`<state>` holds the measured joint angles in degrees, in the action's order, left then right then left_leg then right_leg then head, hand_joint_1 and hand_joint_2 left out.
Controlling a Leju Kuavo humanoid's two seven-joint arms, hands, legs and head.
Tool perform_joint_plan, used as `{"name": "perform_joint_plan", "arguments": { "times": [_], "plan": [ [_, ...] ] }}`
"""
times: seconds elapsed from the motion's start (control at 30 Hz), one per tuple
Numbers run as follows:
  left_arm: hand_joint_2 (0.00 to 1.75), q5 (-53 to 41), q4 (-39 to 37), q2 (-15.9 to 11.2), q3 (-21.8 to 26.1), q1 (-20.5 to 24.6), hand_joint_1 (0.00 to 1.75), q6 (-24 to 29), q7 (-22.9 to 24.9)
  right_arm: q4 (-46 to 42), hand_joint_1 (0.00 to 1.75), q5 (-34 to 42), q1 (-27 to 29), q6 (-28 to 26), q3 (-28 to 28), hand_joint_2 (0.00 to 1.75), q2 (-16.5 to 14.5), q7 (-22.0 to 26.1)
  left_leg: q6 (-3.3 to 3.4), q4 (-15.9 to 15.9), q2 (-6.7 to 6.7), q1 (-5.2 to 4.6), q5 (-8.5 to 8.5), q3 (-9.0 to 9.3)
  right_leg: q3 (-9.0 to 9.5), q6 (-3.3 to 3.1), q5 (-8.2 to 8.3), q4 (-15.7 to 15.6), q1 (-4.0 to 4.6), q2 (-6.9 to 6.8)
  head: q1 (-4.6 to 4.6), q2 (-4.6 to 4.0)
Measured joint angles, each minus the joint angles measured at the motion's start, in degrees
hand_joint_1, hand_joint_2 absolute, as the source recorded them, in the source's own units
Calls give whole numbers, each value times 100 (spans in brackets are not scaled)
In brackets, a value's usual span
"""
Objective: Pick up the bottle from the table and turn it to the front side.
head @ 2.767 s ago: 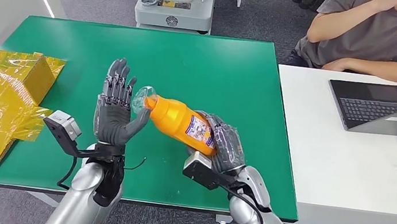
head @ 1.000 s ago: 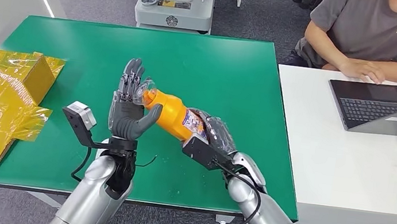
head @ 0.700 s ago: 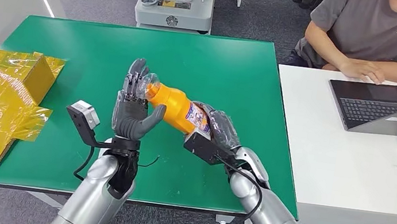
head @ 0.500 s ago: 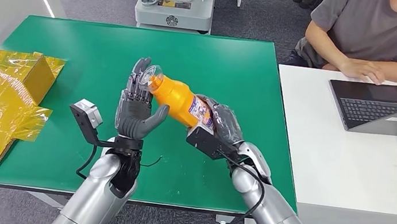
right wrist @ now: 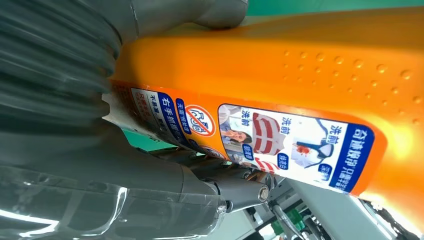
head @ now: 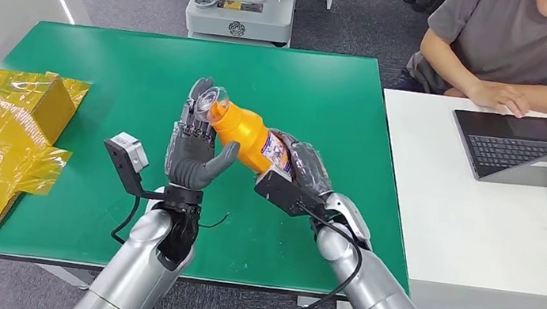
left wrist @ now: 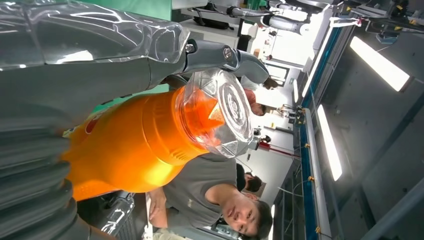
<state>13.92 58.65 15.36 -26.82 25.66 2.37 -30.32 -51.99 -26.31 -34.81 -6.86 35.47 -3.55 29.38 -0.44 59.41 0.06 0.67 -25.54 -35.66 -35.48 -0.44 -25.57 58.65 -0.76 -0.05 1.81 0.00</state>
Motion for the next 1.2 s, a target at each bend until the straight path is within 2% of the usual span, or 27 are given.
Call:
{"name": "perform_joint_plan", "arguments": {
  "times": [0.4,0.9,1.2],
  "plan": [
    [175,1,-69,53,0,49,0,-40,-11,180,175,-78,-38,219,0,175,-110,284,0,0,0,0,0,0,0,0,0,0,0,0,0,0],
    [175,-45,-116,80,-2,53,0,-103,10,-705,175,-188,111,249,90,175,-92,279,0,0,1,0,0,0,-2,0,0,0,0,2,0,0],
    [175,-71,-120,83,-2,53,0,-127,15,-852,175,-190,177,257,114,175,-78,242,0,0,1,0,0,0,-2,0,0,0,0,2,0,0]
  ]
}}
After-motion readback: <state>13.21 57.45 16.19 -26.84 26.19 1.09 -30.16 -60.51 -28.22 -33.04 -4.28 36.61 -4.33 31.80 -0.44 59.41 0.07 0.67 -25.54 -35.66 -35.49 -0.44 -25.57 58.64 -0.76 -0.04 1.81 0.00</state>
